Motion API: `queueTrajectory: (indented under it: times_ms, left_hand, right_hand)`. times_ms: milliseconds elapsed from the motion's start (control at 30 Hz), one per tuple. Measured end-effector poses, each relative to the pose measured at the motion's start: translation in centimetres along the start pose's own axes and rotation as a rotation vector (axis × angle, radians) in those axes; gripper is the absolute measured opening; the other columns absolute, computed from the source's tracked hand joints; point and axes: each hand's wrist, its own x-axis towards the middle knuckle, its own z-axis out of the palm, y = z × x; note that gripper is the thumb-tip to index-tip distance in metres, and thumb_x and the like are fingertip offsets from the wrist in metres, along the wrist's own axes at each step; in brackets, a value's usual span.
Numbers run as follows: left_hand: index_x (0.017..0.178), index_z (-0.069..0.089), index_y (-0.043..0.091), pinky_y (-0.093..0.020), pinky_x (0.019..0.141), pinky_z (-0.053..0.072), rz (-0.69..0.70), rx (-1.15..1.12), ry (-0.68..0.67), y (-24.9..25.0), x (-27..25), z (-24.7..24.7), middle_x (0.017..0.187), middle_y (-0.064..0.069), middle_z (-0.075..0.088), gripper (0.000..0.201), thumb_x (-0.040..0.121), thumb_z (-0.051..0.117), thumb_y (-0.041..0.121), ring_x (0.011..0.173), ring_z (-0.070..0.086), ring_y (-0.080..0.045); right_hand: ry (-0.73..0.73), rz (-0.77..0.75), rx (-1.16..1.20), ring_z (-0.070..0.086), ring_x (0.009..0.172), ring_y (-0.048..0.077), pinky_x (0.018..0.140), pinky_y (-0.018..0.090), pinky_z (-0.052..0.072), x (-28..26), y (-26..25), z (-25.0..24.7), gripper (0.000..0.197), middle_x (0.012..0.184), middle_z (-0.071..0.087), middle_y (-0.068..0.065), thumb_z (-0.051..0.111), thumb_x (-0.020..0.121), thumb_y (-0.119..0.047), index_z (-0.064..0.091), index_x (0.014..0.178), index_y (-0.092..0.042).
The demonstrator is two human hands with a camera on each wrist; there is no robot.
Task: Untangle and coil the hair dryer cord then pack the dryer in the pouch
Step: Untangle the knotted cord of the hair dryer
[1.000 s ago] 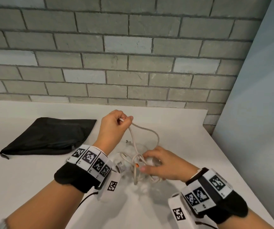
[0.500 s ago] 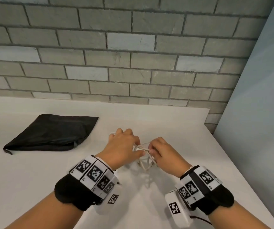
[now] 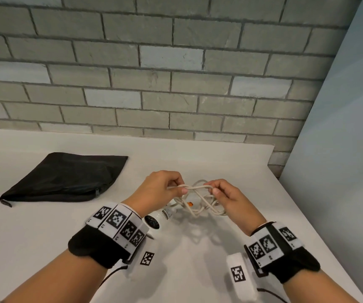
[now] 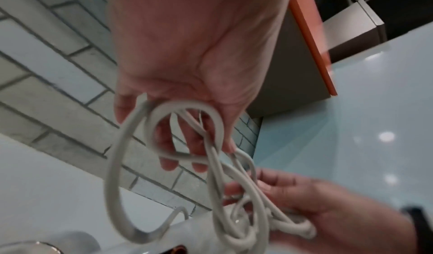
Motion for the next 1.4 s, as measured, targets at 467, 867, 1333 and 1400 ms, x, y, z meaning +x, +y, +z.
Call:
queueTrajectory:
  times_ms: [467, 867, 1333, 1400]
  left_hand:
    - [0.071, 0.037, 0.024, -0.016, 0.057, 0.038, 0.038, -0.048, 0.07, 1.0, 0.8, 2.3, 0.081, 0.004, 0.066, 0.024, 0.094, 0.043, 0.026, 0.072, 0.059, -0.013]
    - [0.076, 0.042, 0.013, -0.042, 0.089, 0.043, 0.035, -0.418, 0.17, 0.2, 0.9, 0.1, 0.077, 0.004, 0.068, 0.021, 0.095, 0.041, 0.022, 0.087, 0.059, -0.029]
    - [0.071, 0.044, 0.017, -0.046, 0.07, 0.05, 0.103, -0.362, 0.137, 2.6, 1.6, 2.3, 0.055, 0.006, 0.061, 0.024, 0.091, 0.049, 0.028, 0.062, 0.056, -0.021]
    - [0.074, 0.046, 0.013, -0.042, 0.065, 0.05, 0.085, -0.415, 0.096, 2.9, 1.5, 2.4, 0.058, 0.001, 0.06, 0.023, 0.092, 0.049, 0.028, 0.059, 0.055, -0.021]
  right_hand:
    - [0.015, -0.313, -0.999, 0.053, 0.08, 0.031, 0.063, 0.033, 0.035, -0.3, -2.7, 0.3, 0.015, 0.098, 0.052, 0.01, 0.044, 0.088, -0.008, 0.053, 0.099, -0.005]
    - [0.225, -0.119, 0.267, 0.067, 0.075, 0.014, 0.066, 0.021, 0.055, -1.7, -1.7, -2.9, 0.017, 0.091, 0.055, 0.008, 0.033, 0.095, -0.002, 0.047, 0.09, -0.011]
    - [0.073, -0.413, -0.643, 0.056, 0.074, 0.013, 0.068, 0.018, 0.043, -1.9, -4.3, 0.2, 0.021, 0.091, 0.052, 0.001, 0.057, 0.085, -0.013, 0.059, 0.105, -0.008]
    - [0.171, -0.298, -0.542, 0.055, 0.069, 0.013, 0.062, 0.016, 0.043, -1.4, -4.2, 0.4, 0.025, 0.087, 0.054, 0.001, 0.064, 0.082, -0.02, 0.059, 0.103, -0.008]
